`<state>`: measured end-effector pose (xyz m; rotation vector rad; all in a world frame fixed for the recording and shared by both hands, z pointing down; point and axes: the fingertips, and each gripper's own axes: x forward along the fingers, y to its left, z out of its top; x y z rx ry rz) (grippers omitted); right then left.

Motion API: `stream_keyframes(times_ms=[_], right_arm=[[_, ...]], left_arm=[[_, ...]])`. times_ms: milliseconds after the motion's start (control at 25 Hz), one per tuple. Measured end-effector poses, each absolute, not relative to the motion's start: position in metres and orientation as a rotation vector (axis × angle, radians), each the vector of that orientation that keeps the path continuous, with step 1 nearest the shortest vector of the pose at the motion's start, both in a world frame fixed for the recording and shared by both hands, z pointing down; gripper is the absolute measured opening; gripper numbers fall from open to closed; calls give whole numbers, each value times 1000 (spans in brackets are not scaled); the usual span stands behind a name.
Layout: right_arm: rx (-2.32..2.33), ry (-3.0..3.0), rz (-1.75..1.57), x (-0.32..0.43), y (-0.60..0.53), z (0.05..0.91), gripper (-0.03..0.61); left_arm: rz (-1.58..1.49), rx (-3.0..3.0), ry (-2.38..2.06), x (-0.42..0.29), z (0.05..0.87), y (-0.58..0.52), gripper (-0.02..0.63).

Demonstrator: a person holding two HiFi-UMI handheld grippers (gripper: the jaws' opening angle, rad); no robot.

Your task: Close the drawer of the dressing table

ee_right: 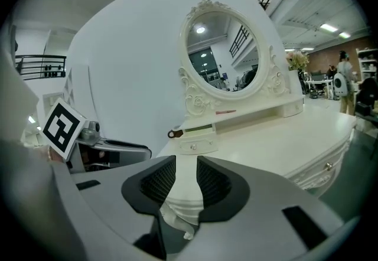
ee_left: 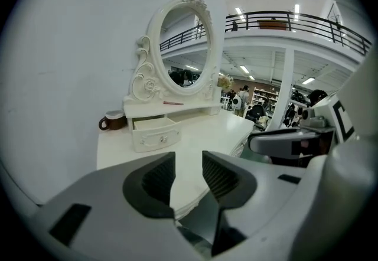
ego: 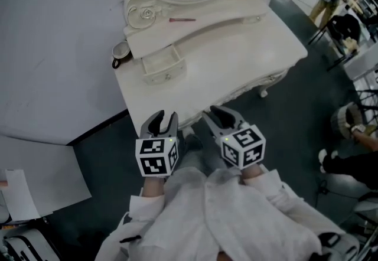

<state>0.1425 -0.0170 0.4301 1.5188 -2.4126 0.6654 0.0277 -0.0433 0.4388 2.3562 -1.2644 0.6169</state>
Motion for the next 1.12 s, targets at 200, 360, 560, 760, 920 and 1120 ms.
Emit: stream_keyframes(times_ms=[200, 360, 560, 760, 920, 1120], right_arm=[[1492, -2410, 663, 141, -45, 434, 98], [1415, -2410, 650, 132, -72, 439, 98], [1362, -2407, 625, 125, -111, 439, 98], [1336, -2396, 585, 122, -150, 434, 98], [1342, -2377, 601, 127, -174, 439, 98], [1289, -2335, 598, 128, -197, 457, 112]], left_arm=[[605, 2341, -1291, 23, 440, -68, 123], [577, 2318, -1283, 20, 443, -90, 123], [533, 2283, -1317, 7, 442, -125, 124], [501, 2260, -1334, -2, 439, -161, 129], [556, 2265, -1299, -4, 452, -178, 159], [666, 2262, -1250, -11, 473, -189, 194]])
